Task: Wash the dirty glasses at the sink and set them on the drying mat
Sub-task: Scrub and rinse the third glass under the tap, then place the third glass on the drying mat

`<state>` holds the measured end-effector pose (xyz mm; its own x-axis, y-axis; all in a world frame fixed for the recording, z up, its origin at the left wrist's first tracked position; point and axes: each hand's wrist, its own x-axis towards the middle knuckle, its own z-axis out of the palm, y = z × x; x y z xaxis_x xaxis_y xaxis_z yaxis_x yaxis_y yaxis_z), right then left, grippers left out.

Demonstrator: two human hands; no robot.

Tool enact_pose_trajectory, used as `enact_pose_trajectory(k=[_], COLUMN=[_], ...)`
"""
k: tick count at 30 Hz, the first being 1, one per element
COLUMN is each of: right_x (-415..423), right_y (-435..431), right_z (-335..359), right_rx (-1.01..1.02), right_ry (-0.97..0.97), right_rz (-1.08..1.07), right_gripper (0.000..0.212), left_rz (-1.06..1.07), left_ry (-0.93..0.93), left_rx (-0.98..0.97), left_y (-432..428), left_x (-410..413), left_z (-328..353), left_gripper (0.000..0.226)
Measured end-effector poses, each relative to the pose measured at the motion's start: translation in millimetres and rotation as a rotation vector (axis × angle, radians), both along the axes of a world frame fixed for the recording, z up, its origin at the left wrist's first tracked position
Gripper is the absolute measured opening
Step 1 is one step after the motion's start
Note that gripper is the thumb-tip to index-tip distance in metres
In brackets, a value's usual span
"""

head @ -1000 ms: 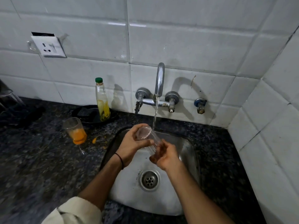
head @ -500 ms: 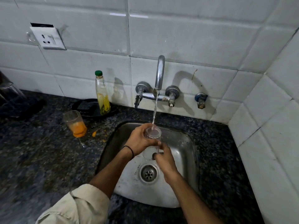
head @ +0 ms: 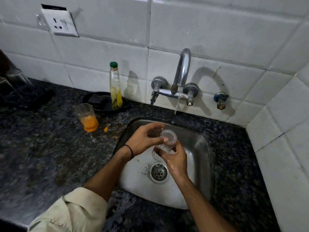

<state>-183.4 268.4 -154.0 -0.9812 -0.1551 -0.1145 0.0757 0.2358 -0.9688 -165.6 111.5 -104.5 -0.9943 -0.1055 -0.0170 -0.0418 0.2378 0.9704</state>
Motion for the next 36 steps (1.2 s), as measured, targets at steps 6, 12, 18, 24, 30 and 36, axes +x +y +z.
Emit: enact_pose_trajectory(k=[6, 12, 18, 24, 30, 36], right_x=[7.9, 9.3, 5.4, 12.6, 29.1, 44.5], right_y=[-20.5, -82.4, -206.7, -350.8, -473.7, -584.7], right_z=[-13.6, 23.2, 93.8, 131.9, 116.2, 83.3], right_rx=[0.056, 0.018, -0.063, -0.112, -0.151, -0.104], right_ry=[0.034, 0.1, 0.248, 0.287, 0.182, 0.154], right_rz=[-0.046, 0.0, 0.061, 0.167, 0.345, 0.463], right_gripper=[0.051, 0.051, 0.047, 0.037, 0.036, 0.049], left_rz=[0.155, 0.236, 0.313, 0.516, 0.828, 0.937], left_ry=[-0.014, 0.035, 0.201, 0.228, 0.004, -0.244], left_rx=[0.013, 0.054, 0.074, 0.078, -0.078, -0.228], left_y=[-43.3, -110.9, -221.3, -365.9, -486.7, -566.0], left_x=[13.4, 23.8, 40.1, 85.7, 148.1, 188.6], left_z=[-16.9, -17.4, 26.3, 33.1, -8.2, -35.6], left_gripper=[0.016, 0.019, 0.021, 0.026, 0.02, 0.01])
